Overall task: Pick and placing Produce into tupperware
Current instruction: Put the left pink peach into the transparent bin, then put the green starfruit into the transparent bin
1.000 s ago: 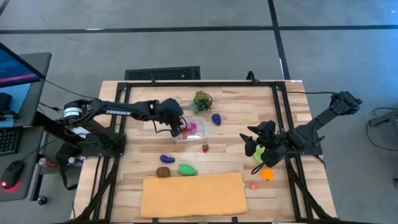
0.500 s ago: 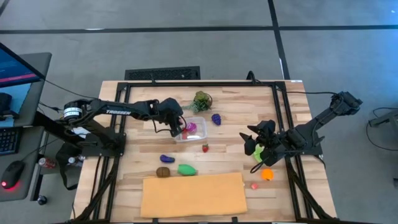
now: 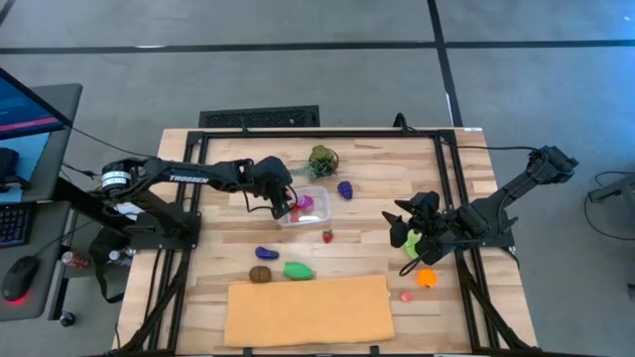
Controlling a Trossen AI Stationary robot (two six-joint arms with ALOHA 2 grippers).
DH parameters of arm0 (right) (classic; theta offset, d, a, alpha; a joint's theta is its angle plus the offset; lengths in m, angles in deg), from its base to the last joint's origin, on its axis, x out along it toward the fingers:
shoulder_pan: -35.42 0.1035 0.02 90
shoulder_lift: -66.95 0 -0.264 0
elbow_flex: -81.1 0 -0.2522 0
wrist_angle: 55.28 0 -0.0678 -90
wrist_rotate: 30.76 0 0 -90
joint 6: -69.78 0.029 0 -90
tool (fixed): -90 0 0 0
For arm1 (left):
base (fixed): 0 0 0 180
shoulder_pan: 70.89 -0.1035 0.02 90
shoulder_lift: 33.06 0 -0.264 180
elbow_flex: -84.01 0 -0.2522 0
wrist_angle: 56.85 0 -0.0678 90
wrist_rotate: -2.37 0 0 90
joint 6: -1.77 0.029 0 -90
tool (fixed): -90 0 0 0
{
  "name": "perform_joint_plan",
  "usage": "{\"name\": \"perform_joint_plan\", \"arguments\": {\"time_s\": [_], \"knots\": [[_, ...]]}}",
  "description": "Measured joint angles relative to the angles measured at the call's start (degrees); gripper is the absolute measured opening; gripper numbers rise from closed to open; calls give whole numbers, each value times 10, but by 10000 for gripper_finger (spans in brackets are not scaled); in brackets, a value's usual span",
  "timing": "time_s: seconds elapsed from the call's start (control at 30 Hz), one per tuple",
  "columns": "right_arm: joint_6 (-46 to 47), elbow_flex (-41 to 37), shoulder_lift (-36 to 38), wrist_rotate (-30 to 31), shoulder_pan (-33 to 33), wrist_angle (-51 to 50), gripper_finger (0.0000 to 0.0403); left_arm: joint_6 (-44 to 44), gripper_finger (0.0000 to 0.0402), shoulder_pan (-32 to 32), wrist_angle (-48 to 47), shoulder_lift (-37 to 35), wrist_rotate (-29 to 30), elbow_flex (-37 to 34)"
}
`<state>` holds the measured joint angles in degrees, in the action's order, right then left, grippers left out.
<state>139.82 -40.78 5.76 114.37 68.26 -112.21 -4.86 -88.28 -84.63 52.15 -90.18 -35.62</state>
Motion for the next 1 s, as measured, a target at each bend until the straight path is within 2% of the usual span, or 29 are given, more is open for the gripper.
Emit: {"name": "perform_joint_plan", "arguments": {"time_s": [0.77,1.0], "knots": [[0,0,0,0,0,2,260,19,120,2,-18,0,-3,0],[0,0,0,0,0,2,260,20,163,2,-17,0,-6,0]]}}
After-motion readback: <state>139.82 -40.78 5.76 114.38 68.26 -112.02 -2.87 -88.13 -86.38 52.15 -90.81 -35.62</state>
